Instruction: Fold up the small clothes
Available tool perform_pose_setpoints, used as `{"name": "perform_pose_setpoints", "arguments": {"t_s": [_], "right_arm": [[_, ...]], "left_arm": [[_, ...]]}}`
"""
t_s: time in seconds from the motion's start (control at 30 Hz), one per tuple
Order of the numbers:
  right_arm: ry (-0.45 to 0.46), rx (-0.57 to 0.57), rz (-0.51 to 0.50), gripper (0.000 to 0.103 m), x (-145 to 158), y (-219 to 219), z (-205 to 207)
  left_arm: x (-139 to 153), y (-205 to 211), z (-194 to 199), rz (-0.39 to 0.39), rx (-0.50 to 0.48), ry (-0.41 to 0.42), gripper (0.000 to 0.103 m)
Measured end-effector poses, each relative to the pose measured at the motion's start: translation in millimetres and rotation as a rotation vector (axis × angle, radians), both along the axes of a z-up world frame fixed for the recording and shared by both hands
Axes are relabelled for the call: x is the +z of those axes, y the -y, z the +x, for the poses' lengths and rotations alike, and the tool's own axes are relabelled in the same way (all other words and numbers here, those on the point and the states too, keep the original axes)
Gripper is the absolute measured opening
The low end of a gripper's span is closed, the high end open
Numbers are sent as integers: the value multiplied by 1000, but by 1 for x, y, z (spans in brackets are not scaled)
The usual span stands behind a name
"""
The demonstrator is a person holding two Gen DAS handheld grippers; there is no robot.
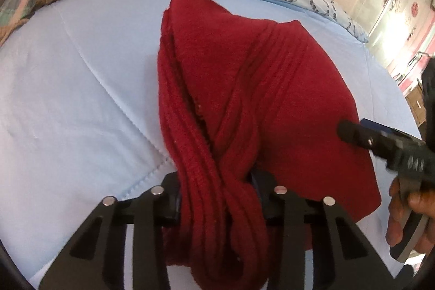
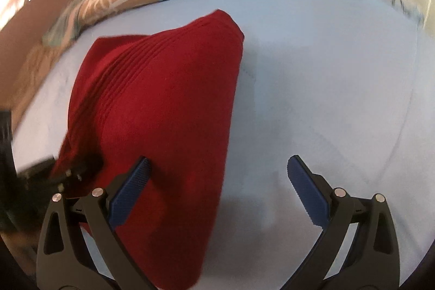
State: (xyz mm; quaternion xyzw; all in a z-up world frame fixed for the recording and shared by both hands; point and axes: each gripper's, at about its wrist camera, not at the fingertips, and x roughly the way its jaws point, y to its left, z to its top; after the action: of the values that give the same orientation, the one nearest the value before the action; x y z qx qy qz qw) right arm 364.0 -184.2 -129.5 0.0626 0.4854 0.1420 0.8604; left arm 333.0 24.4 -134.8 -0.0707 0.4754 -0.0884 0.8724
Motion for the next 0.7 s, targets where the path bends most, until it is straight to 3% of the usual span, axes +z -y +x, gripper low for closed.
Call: {"name": "perform_pose_setpoints", "arguments": {"t_s": [0.13, 0.2, 0.23, 0.37, 0.53, 0.7], "right_arm": [[-24, 27, 23, 99, -3, -10, 12], [-46, 63, 34, 83, -6, -17, 15], [-66, 94, 63, 63, -8, -20, 16], [-15, 119, -10, 44, 4, -29, 8], [92, 132, -61, 30, 26, -30, -5], [186, 133, -90, 26, 52, -23, -14]], "left_arm": [[1, 1, 4, 11, 4, 0, 36], [1, 3, 3, 30, -1, 4, 36], [1, 4, 4, 35, 0, 7, 36], [7, 5, -2, 52, 4, 30, 34], [26, 16, -16, 88, -12, 85, 32], [49, 30, -24, 90, -11, 146, 31]]}}
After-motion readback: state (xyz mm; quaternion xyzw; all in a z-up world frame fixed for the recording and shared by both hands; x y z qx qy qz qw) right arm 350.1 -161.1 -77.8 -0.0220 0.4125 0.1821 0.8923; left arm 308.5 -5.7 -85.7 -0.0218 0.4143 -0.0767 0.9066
